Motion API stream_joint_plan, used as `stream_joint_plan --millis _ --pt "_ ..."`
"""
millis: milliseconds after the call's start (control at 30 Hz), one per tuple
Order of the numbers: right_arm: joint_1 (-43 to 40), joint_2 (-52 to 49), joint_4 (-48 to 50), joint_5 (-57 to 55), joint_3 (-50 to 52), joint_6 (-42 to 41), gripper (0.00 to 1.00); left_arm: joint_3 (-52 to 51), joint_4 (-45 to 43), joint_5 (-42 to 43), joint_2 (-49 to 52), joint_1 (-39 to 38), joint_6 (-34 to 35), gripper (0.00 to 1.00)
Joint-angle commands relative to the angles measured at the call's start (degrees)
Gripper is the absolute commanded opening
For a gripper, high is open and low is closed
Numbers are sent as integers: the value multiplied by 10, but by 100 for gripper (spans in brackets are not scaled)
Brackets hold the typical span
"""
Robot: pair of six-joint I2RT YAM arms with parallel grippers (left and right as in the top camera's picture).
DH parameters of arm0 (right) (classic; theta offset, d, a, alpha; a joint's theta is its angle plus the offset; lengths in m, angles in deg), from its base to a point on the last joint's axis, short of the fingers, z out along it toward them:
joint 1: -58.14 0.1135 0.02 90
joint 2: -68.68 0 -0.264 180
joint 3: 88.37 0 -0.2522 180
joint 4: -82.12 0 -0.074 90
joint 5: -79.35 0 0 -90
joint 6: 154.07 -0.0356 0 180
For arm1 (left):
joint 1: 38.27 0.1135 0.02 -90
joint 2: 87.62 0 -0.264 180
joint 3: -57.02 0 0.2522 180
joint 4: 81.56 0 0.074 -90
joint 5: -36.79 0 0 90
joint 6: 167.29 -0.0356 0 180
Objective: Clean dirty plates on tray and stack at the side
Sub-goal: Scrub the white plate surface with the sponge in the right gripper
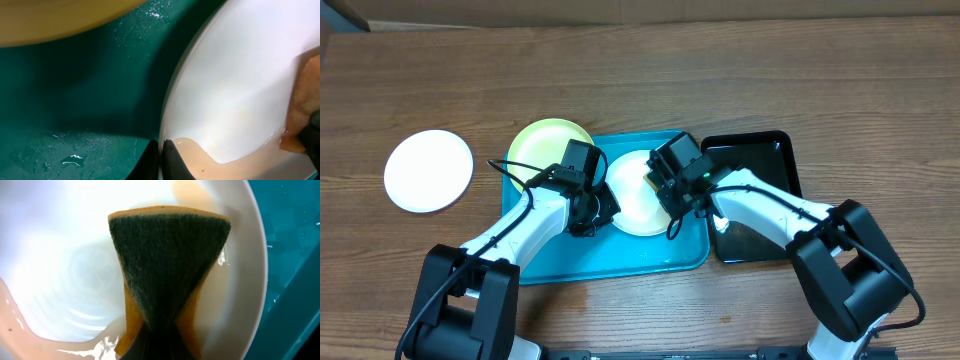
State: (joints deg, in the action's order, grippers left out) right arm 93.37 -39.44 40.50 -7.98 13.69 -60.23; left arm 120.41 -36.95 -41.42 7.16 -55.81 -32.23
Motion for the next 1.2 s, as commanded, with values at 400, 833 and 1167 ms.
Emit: stream_joint_plan --millis 400,833,1167 --pt "-54 -26 64 64 4 67 4 0 6 -4 7 -2 -14 4" --pt "-54 -26 111 80 4 68 4 0 6 -4 7 -2 -18 4" --pt "-54 -22 88 130 -43 69 4 0 7 -4 7 -2 -18 4"
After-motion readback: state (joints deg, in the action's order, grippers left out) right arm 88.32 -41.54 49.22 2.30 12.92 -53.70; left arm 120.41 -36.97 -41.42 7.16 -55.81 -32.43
